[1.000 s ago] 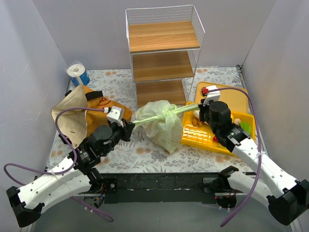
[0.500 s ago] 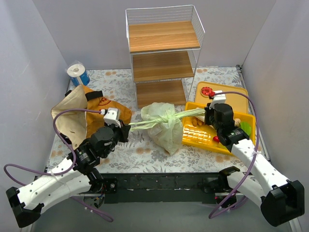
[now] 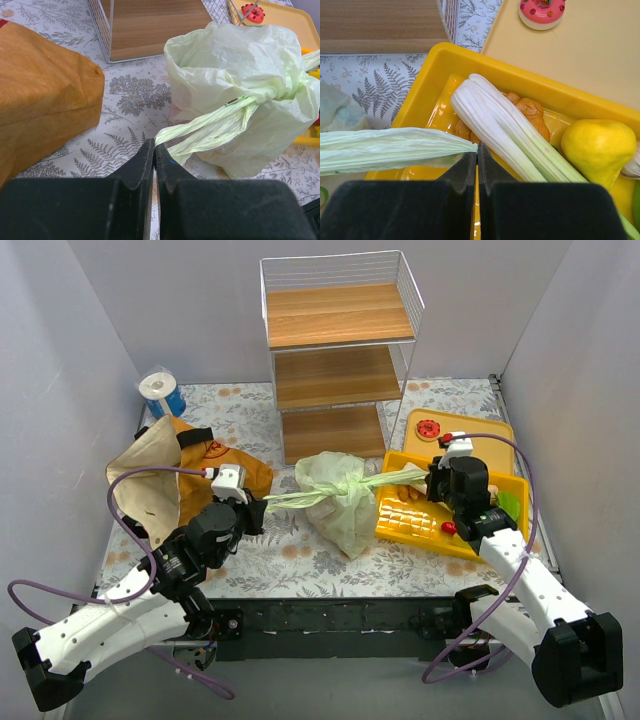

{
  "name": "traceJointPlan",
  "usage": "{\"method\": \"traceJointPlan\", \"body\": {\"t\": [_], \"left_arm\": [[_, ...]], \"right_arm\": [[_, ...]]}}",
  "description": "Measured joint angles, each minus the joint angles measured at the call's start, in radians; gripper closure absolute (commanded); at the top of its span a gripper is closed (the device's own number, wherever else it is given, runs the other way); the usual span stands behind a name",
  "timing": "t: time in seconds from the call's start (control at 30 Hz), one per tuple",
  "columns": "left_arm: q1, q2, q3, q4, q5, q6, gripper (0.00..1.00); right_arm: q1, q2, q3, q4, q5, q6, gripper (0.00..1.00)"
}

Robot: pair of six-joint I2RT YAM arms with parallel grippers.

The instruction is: Place the mixed food into the grocery bags and tie them

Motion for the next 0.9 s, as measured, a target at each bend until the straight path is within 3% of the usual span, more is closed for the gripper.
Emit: {"method": "traceJointPlan", "body": {"t": [0.4, 0.6, 0.63, 0.67, 0.7, 0.73, 0.77, 0.8, 0.83, 0.9], "left_arm": [[-0.001, -0.010, 0.000, 0.000, -0.012, 0.003, 1.00], [0.003, 0.011, -0.003, 0.054, 0.077, 0.137, 0.99], [0.007, 0.032, -0.003, 0.065, 0.100, 0.163, 0.87], [0.009, 0.048, -0.003, 0.071, 0.113, 0.179, 0.56], [0.012, 0.069, -0.003, 0.076, 0.129, 0.201, 0.42], [0.014, 0.090, -0.003, 0.078, 0.144, 0.223, 0.32], [0.014, 0.111, -0.003, 0.079, 0.162, 0.234, 0.11], [0.014, 0.120, -0.003, 0.079, 0.173, 0.251, 0.05], [0.014, 0.126, -0.003, 0.081, 0.187, 0.261, 0.02], [0.014, 0.123, -0.003, 0.093, 0.204, 0.281, 0.02]], "right_arm": [[-0.071, 0.010, -0.013, 0.018, -0.110, 0.001, 0.99], [-0.109, -0.012, -0.013, 0.016, -0.173, -0.006, 0.96], [-0.117, -0.018, -0.013, 0.015, -0.187, -0.009, 0.91], [-0.124, -0.024, -0.013, 0.013, -0.199, -0.010, 0.83], [-0.129, -0.029, -0.013, 0.011, -0.213, -0.012, 0.64], [-0.132, -0.035, -0.013, 0.010, -0.231, -0.013, 0.56], [-0.134, -0.039, -0.013, 0.009, -0.249, -0.010, 0.50], [-0.137, -0.044, -0.012, 0.008, -0.266, -0.011, 0.41], [-0.138, -0.048, -0.011, 0.008, -0.286, -0.013, 0.23], [-0.139, -0.053, -0.007, 0.002, -0.323, -0.007, 0.16]]}}
